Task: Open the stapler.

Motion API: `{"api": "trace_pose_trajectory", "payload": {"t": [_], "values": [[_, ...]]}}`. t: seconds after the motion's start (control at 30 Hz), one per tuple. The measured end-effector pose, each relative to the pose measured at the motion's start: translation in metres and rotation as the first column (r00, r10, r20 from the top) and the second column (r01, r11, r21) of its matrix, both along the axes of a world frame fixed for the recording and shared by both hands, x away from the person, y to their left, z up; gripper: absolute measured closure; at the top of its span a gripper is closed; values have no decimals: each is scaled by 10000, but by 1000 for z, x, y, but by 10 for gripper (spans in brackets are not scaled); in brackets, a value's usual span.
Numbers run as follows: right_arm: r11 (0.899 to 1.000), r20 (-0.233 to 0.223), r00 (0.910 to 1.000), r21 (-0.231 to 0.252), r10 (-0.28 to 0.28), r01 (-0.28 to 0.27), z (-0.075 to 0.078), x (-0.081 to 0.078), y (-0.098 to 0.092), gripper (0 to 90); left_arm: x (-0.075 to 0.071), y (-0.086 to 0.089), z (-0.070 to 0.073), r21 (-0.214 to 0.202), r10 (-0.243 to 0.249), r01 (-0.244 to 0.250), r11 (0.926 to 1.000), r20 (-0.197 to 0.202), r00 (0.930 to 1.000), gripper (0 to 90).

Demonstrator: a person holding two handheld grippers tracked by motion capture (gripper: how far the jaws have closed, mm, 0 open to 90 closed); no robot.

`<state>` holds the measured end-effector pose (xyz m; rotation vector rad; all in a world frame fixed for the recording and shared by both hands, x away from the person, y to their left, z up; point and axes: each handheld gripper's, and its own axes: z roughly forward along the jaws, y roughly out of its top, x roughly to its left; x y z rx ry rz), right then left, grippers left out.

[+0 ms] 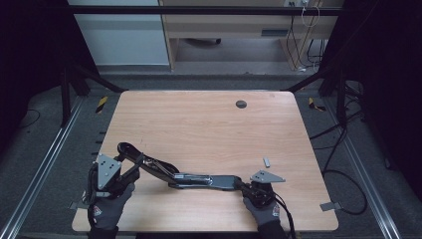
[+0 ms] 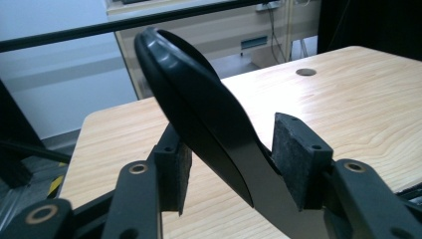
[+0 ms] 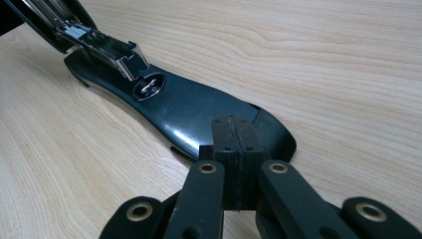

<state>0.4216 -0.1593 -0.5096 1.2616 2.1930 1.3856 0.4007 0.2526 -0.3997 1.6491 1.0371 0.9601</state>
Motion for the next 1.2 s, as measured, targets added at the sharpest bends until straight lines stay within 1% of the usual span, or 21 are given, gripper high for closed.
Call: {"api": "trace_pose_trajectory", "payload": {"t": [0.07,0.23,0.5,0.57,0.7,0.8,0.87,0.93,0.97,1.03,1.1,1.2], "values": [[10000,-3,10000,-12,11,-11,0,0,0,900,1,2,-2,-56,2,-2,10000,0,10000,487],[10000,-9,10000,-20,-6,6,0,0,0,900,1,1,-2,39,6,-7,10000,69,10000,477],[10000,5,10000,-47,-2,2,0,0,0,900,1,1,-1,135,72,-72,9999,-5,10000,465],[10000,-1,10000,-47,-17,17,0,0,1,900,0,2,-1,87,60,-60,9999,-9,10000,447],[10000,0,10000,-43,11,-11,0,0,0,900,-3,5,3,-87,3,-2,10000,121,9999,415],[10000,11,10000,-49,25,-24,0,0,1,897,-5,6,4,-98,-39,40,9999,115,9999,379],[10000,30,10000,-68,28,-28,0,0,1,896,-6,7,5,-54,-183,183,9998,107,9998,356],[10000,25,10000,-69,23,-23,0,0,1,896,-7,7,4,22,-290,290,9996,53,9996,331],[10000,29,10000,-71,27,-26,0,0,1,896,-9,7,3,24,-297,298,9996,-96,9995,324],[10000,24,10000,-66,24,-24,0,0,1,896,-11,7,2,131,-334,337,9993,-210,9992,315],[10000,24,10000,-63,32,-32,0,0,1,895,-12,8,0,137,-342,347,9993,-360,9988,298],[10000,21,10000,-58,36,-36,0,0,1,894,-14,10,-2,39,-443,446,9990,-530,9976,279]]}}
